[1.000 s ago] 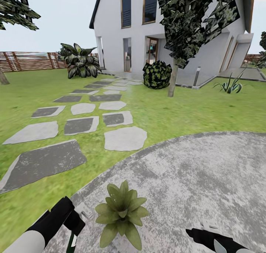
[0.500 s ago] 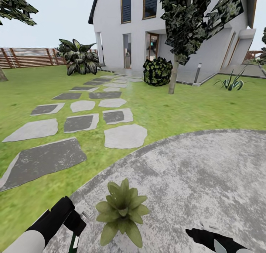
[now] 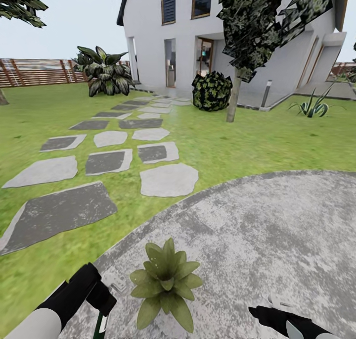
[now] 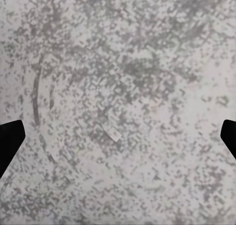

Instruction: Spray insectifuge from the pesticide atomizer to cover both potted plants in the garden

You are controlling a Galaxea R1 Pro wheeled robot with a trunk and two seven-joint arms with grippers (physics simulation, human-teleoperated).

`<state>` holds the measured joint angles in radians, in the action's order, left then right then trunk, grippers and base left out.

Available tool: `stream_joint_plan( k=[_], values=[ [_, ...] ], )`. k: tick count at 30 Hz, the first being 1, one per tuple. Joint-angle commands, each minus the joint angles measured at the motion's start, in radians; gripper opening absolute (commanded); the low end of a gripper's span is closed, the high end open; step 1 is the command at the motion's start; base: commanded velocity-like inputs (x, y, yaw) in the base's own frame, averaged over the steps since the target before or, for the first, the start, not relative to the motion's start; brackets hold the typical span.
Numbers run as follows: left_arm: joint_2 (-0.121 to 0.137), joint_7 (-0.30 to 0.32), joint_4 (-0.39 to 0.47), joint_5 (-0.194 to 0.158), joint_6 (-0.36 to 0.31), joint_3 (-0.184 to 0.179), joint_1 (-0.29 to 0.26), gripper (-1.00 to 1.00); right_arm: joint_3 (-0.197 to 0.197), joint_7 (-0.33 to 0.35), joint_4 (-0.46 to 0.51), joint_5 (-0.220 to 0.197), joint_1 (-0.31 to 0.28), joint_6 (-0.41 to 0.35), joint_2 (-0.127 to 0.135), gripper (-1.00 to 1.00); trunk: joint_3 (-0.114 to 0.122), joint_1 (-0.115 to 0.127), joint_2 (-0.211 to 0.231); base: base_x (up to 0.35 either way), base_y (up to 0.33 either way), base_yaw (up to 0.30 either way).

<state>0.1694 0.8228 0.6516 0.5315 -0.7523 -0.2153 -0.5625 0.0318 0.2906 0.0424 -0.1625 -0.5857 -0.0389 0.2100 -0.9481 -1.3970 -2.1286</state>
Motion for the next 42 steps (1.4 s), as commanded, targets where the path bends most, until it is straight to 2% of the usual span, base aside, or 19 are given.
stream_joint_plan(
  k=[1, 6, 14, 18, 36, 42],
  values=[
    [0.0, 0.009, 0.003, 0.01, -0.001, -0.002, 0.0, -1.0, 0.003, 0.005, 0.001, -0.008, 0.0, -0.004, 0.0, 1.0, -0.003, 0.0, 0.0, 0.0, 0.0, 0.0],
    [-0.001, 0.01, 0.006, 0.009, -0.001, -0.002, -0.002, -1.0, 0.003, 0.005, 0.001, -0.008, 0.0, -0.004, 0.0, 1.0, -0.011, 0.0, 0.0, 0.0, 0.0, 0.0],
    [0.001, 0.039, 0.091, 0.009, -0.042, -0.002, -0.006, -1.0, 0.003, 0.005, 0.0, -0.008, 0.0, -0.004, 0.0, 1.0, -0.024, 0.0, 0.0, 0.0, 0.0, 0.0],
    [-0.001, 0.045, 0.106, 0.008, -0.057, -0.002, -0.03, -1.0, 0.003, 0.004, 0.0, -0.008, 0.0, -0.004, 0.0, 1.0, -0.03, 0.0, 0.0, 0.0, 0.0, 0.0],
    [-0.001, 0.046, 0.099, 0.004, -0.058, -0.005, -0.041, -1.0, 0.003, 0.005, 0.001, -0.008, 0.0, -0.004, 0.0, 1.0, -0.059, 0.0, 0.0, 0.0, 0.0, 0.0],
    [-0.001, 0.065, 0.047, 0.004, -0.055, -0.006, -0.04, -1.0, 0.003, 0.003, 0.0, -0.008, 0.0, -0.004, 0.0, 1.0, -0.066, 0.0, 0.0, 0.0, 0.0, 0.0]
  ],
)
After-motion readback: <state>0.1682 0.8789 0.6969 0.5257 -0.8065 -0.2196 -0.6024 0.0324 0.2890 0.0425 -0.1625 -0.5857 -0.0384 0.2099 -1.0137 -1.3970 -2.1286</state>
